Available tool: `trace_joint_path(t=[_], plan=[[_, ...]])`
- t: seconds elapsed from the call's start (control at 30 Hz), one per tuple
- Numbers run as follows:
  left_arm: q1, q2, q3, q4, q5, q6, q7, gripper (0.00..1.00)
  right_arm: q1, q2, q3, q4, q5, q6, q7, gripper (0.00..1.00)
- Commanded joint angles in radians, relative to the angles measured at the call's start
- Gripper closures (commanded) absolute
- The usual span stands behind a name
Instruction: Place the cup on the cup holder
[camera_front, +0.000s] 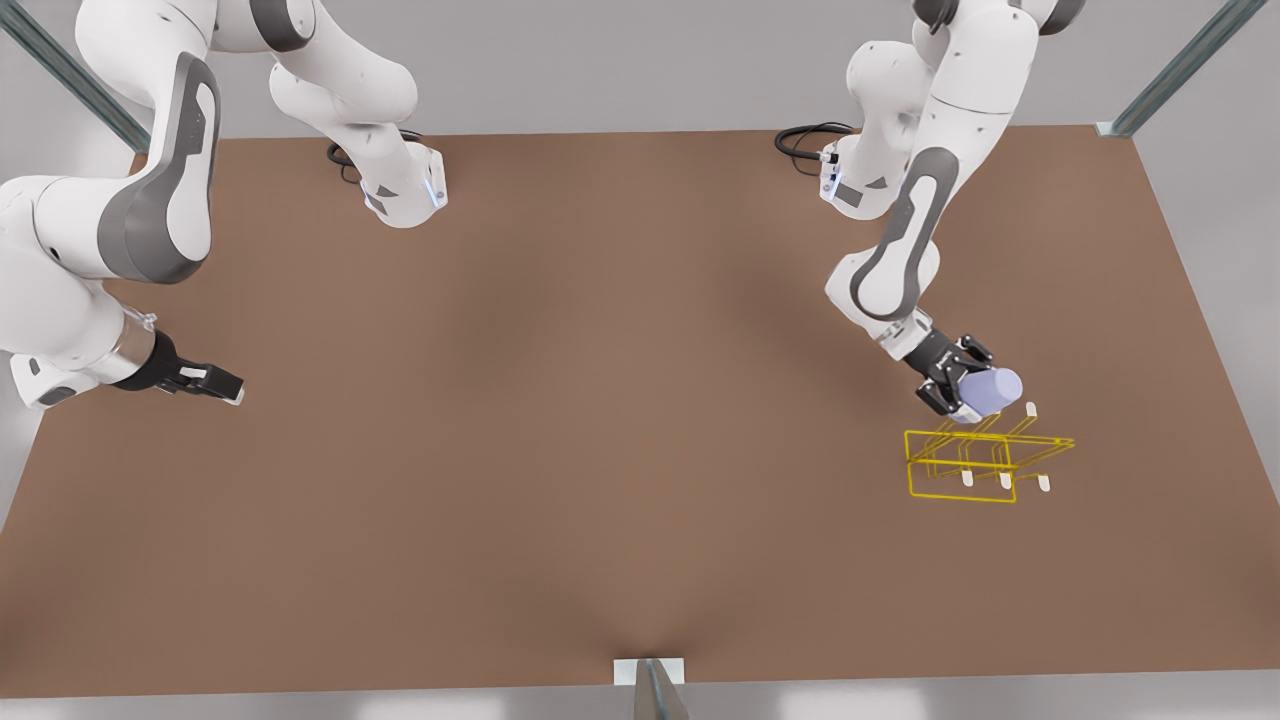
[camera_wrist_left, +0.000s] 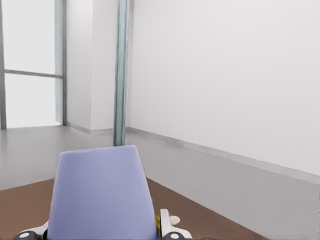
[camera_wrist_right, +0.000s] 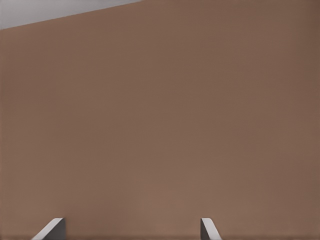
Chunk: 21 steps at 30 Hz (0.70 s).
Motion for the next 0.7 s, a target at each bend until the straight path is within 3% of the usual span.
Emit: trace_joint_path(t=[0.0, 0.43, 0.47, 0.5, 0.67], plan=[[-0.001, 0.0, 0.009, 0.0, 0.03, 0.019, -0.034, 0.23, -0.001, -0.001, 0.0, 0.001, 0.001, 0.0, -0.002, 0.0], [-0.001, 0.023, 0.038, 0.002, 0.063, 0.034, -0.054, 0.23, -0.005, -0.003, 0.0, 0.003, -0.002, 0.0, -0.002, 0.0], [-0.001, 0.026, 0.038, 0.0, 0.063, 0.034, -0.052, 0.04, -0.003, -0.001, -0.002, 0.006, -0.002, 0.0, -0.002, 0.0], [-0.001, 0.026, 0.038, 0.0, 0.068, 0.034, -0.052, 0.0, -0.006, -0.006, 0.0, 0.006, 0.001, 0.0, -0.002, 0.0], [-0.001, 0.026, 0.038, 0.002, 0.068, 0.032, -0.051, 0.0, -0.008, -0.003, -0.002, 0.006, -0.002, 0.002, -0.002, 0.0]])
